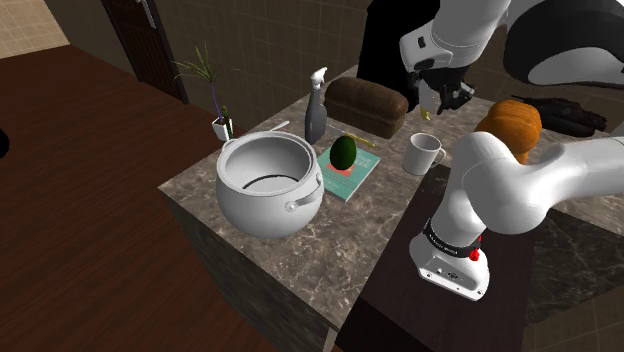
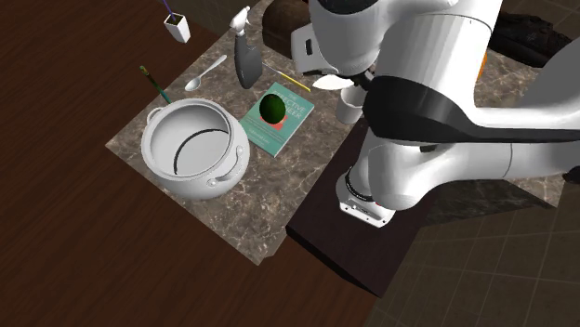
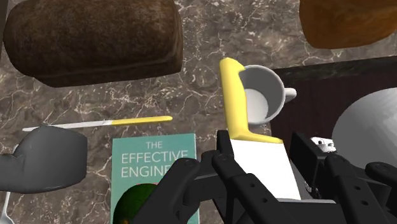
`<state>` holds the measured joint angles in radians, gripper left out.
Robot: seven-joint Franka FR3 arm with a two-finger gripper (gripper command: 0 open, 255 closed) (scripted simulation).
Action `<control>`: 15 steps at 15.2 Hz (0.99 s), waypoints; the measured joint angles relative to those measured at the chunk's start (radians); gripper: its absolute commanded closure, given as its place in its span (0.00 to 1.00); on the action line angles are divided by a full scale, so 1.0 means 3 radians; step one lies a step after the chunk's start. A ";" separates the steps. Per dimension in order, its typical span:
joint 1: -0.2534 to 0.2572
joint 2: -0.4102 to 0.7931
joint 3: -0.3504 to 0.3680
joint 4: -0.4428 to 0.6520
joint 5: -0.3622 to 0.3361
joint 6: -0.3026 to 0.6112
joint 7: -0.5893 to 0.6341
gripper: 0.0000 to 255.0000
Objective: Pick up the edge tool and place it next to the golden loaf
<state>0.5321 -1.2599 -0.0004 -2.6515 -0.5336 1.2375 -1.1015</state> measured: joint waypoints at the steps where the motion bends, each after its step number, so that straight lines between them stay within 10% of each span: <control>1: -0.0016 -0.0094 -0.0093 -0.0044 -0.0103 -0.0013 -0.0081 1.00; 15: -0.0272 -0.1077 -0.1323 -0.0060 -0.1667 -0.0274 -0.1309 1.00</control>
<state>0.4506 -1.5829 -0.3972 -2.6695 -1.0336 1.1553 -1.4943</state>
